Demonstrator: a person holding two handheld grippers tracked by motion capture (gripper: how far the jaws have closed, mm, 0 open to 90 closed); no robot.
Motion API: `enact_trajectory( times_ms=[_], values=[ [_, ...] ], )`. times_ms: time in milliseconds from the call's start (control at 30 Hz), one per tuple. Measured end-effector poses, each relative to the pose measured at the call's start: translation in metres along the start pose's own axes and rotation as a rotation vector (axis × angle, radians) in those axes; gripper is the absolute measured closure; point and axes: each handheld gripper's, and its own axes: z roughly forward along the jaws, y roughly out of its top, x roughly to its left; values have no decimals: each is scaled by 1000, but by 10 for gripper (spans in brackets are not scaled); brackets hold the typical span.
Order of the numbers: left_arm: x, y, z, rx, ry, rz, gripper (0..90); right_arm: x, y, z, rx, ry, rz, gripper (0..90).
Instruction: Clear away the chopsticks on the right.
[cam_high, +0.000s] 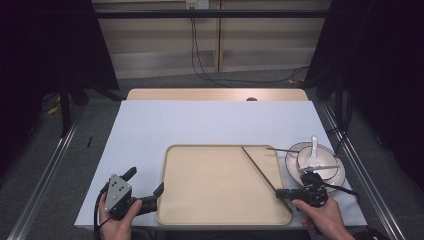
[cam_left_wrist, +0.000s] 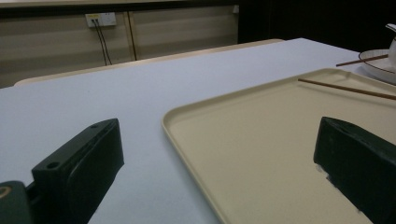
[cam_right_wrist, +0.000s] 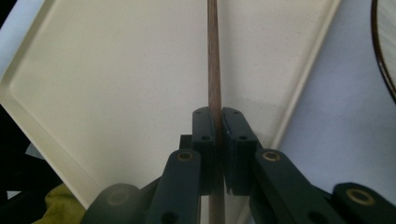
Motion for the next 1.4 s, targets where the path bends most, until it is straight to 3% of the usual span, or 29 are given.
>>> enact_trajectory(
  times_ms=[367, 600, 733, 900, 933, 967, 1133, 1200, 1267, 1400],
  values=[
    [0, 0, 0, -1, 0, 0, 16, 1, 0, 7, 21, 7, -3, 827],
    [0, 0, 0, -1, -1, -1, 15, 2, 0, 6, 25, 22, -35, 774],
    [1, 0, 0, -1, 12, -3, 16, 5, -2, 4, 29, 34, -81, 743],
    [1, 0, -1, -2, -1, -5, 16, 15, -1, -7, -38, 37, -190, 633],
    [1, 0, -1, -3, 1, -4, 16, 15, 1, -14, -71, 35, -250, 558],
    [1, 0, -1, -4, 0, -5, 16, 15, 1, -14, -71, 35, -250, 558],
    [1, 0, -1, -1, 2, -4, 16, 9, 7, -33, -170, 31, -333, 410],
    [2, 0, 0, -1, -3, 0, 15, 7, 9, -40, -191, 24, -327, 362],
    [2, 0, 0, 0, -1, 1, 16, 3, 12, -50, -232, 47, -323, 320],
    [2, 0, -1, 1, 3, -1, 16, -6, 20, -75, -319, 48, -404, 211]
  ],
)
